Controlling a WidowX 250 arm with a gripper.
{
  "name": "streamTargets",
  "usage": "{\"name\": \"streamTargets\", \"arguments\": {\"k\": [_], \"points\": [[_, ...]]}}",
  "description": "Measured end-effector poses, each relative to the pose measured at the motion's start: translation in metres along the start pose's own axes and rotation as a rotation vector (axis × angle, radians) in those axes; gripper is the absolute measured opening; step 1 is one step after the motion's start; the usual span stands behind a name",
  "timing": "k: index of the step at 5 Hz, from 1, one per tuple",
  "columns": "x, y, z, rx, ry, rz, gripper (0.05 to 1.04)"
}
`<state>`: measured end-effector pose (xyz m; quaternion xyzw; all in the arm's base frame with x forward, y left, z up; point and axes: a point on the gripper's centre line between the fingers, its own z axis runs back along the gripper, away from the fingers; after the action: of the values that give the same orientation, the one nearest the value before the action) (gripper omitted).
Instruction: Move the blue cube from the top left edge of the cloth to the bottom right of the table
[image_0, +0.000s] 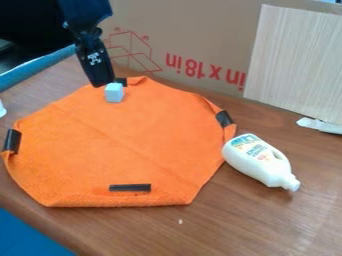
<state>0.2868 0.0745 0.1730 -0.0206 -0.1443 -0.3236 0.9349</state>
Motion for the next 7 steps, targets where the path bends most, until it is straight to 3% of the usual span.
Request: {"name": "streamTargets", "arguments": {"k": [3,4,5,6,7], "points": [[-0.002,-0.001,-0.008,-0.026,0.011,0.017,1.001],[-0.009,0.042,-0.015,-0.033,-0.043,0.272,1.001],[-0.013,0.070,-0.020,0.074,-0.038,0.531,1.001],[-0.014,0.079,-0.021,0.163,-0.032,0.754,1.001],[-0.019,0.089,-0.026,0.283,-0.037,0.952,1.001]]}}
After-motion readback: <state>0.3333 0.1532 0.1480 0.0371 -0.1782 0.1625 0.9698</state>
